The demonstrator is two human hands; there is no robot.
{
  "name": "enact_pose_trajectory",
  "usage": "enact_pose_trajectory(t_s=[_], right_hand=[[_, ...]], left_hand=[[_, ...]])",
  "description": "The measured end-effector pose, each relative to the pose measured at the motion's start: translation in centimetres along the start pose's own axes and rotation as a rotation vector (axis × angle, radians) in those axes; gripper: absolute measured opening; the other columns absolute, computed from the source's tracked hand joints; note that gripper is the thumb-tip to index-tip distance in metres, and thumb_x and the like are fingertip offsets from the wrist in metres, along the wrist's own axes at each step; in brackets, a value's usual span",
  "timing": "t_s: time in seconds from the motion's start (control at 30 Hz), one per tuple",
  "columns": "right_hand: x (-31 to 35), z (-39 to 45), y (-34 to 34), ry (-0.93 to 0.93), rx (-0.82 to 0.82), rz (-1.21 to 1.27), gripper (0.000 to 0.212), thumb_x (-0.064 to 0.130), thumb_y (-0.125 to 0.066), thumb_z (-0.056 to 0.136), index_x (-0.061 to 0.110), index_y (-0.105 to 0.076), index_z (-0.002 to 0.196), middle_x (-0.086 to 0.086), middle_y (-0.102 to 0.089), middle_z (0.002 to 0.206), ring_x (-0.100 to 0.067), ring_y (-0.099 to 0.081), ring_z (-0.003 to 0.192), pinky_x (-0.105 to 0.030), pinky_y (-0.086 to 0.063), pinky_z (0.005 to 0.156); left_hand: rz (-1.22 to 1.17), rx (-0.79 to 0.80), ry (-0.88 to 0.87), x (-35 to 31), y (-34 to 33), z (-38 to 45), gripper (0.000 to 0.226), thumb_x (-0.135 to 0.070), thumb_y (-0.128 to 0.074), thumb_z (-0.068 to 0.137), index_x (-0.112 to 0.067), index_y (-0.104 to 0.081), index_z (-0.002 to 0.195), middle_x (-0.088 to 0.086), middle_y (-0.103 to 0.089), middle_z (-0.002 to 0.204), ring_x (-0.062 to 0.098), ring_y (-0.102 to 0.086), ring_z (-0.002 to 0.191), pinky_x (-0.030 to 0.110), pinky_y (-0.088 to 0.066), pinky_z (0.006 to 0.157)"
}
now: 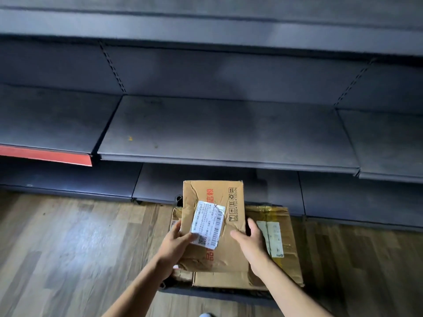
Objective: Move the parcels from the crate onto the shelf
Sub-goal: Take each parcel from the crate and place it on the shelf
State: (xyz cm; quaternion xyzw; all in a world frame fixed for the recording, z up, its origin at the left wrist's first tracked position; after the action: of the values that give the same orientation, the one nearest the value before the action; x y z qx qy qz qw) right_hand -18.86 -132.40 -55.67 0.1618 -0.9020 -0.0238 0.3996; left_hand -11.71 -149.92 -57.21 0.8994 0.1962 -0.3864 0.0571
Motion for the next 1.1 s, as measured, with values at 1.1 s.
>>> enact_pose_trajectory(t_s=[1.1], right_hand=[[33.1,-27.8,6.8,0.916,-0.033,0.053,0.035,0.016,-0.063,0.085,0.03,-0.053,0.115,0.016,-0.061,0.103,-0.002,-0.058,0.094,-0.016,-0.046,0.067]], left_hand=[[0.09,-0.035,-0.849,-34.2,-0.9,-30.4,0.03,-0.021,-0.066,0.086,-0.044,-0.052,0.1,-0.019,-0.069,0.1,0.005,-0.062,0.097,0.029,-0.047,0.083]])
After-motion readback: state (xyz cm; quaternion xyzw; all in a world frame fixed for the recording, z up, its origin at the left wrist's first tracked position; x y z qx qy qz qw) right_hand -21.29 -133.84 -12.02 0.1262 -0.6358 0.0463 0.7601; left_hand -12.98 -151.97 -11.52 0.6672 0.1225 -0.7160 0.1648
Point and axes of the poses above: each hand's wrist, its own z-axis towards the middle knuckle, its own y-axis out of the back of the hand, x = y × z, the point moved 3 cm from there along z, towards the middle knuckle
